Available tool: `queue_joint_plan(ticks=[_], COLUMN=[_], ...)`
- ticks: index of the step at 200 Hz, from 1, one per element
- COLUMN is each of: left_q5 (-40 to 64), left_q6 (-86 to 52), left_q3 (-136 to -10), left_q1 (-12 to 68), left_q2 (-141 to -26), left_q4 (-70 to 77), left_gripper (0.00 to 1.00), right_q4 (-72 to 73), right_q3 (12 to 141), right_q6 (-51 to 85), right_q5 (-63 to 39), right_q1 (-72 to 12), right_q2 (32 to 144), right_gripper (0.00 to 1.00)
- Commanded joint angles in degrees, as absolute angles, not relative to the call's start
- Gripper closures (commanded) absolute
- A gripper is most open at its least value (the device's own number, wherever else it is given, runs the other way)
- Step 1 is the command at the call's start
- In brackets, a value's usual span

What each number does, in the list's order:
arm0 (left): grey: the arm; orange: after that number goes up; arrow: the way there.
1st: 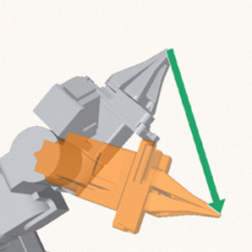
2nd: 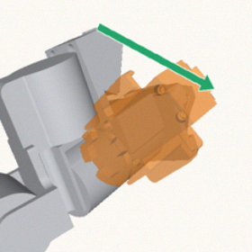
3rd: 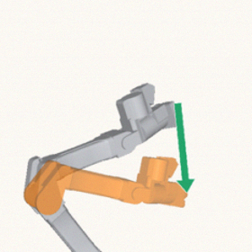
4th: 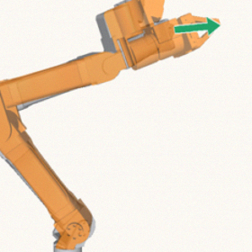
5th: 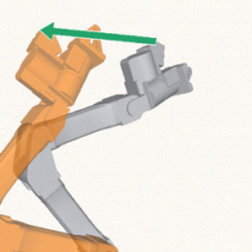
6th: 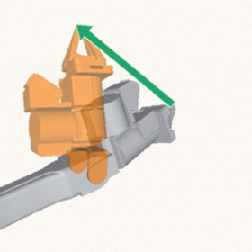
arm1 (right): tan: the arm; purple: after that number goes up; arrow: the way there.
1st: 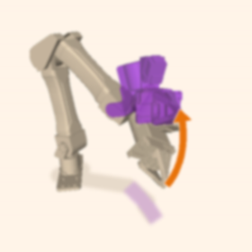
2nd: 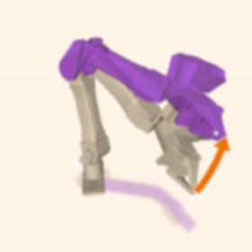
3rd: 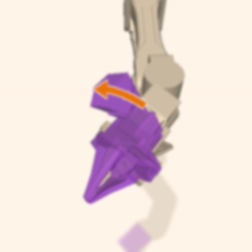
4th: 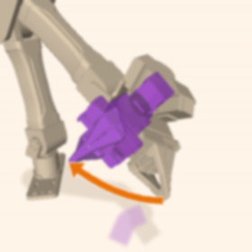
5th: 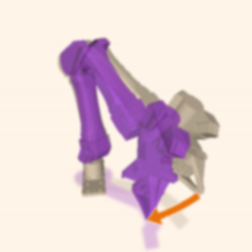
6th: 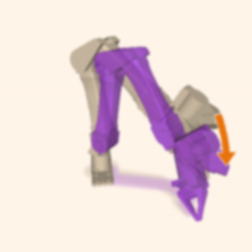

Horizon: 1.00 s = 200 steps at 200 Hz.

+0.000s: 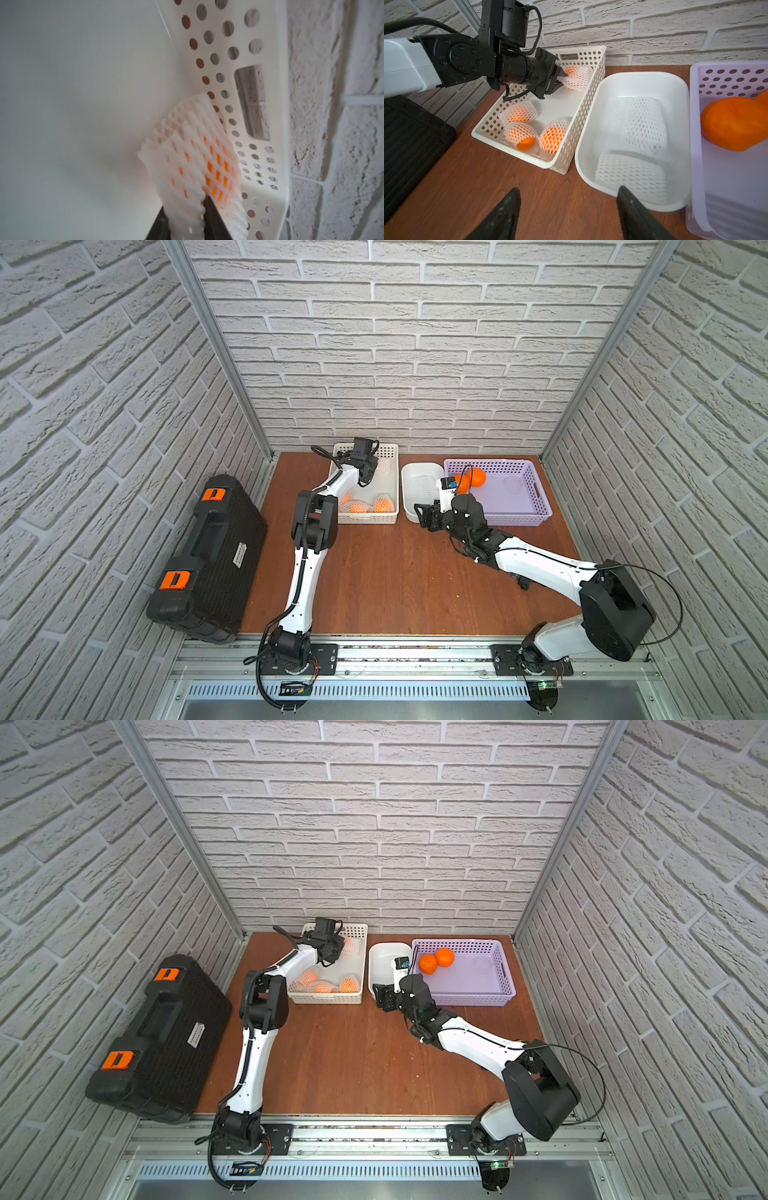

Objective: Remove foam nets from oranges
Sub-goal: Pick up the orange from the basket.

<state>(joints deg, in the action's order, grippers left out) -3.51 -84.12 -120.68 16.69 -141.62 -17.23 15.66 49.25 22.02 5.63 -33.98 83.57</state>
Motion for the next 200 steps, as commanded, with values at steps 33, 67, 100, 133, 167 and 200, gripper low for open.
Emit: queue_joint_plan(ticks=[33, 67, 100, 133, 167, 200], left_q5=[-1.2, 0.7, 2.6, 4.9, 6.5, 8.4], left_q6=[-83.2, -82.7, -81.4, -80.3, -79.6, -80.7], left_q3=[-117.7, -111.9, -106.0, -100.6, -93.1, -84.7], left_q1=[15.9, 15.8, 15.5, 15.3, 15.4, 16.1], left_q2=[-136.6, -132.5, -128.0, -124.1, -118.6, -111.5], left_q4=[-14.5, -11.2, -7.9, -5.5, -3.6, -0.7], left_gripper=[0.76, 0.77, 0.79, 0.80, 0.81, 0.81], right_q4=[16.2, 14.3, 13.9, 12.8, 12.2, 14.8], right_q3=[49.6, 51.3, 52.0, 53.5, 54.8, 56.6], right_q6=[21.6, 22.8, 24.1, 25.4, 29.2, 35.3], right_q5=[7.0, 6.5, 4.6, 2.2, -2.6, -13.2], right_q1=[-34.2, -33.9, -33.0, -32.4, -30.4, -26.8], right_q2=[82.4, 83.9, 84.9, 86.1, 87.0, 89.9], right_gripper=[0.26, 0.26, 0.29, 0.33, 0.39, 0.57])
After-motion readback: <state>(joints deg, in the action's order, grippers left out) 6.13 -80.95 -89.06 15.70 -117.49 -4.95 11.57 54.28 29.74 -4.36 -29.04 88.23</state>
